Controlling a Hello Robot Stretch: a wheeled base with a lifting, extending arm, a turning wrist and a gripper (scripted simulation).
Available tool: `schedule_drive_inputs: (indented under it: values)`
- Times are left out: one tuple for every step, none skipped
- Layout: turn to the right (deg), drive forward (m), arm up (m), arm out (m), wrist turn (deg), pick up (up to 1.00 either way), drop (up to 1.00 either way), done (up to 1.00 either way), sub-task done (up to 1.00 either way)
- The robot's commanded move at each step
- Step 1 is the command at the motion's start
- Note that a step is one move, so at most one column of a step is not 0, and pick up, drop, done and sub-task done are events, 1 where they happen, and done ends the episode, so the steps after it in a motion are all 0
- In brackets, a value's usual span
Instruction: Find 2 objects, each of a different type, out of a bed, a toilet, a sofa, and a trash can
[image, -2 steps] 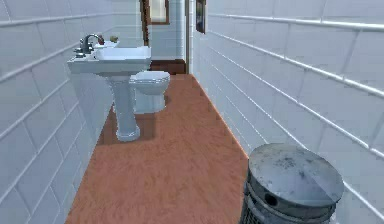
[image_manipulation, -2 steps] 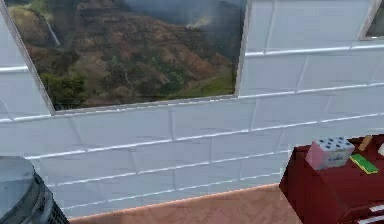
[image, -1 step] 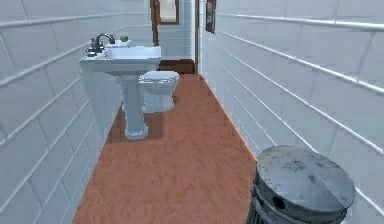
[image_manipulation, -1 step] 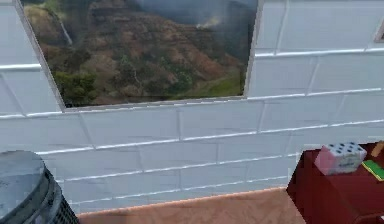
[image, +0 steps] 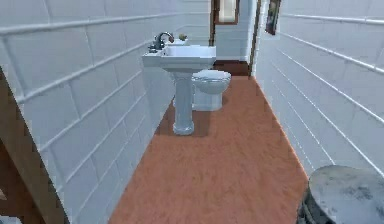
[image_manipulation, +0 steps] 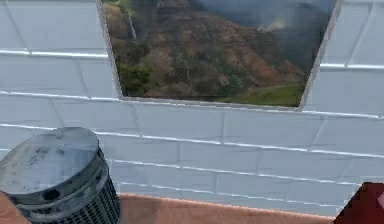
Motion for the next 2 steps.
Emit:
schedule_drive_inputs:
  values:
    - [0.0,1.00,0.00,0.00,0.0,0.00,0.00,0.00,0.00]
    - [0.0,0.20,0.00,0.00,0.0,0.00,0.00,0.00,0.00]
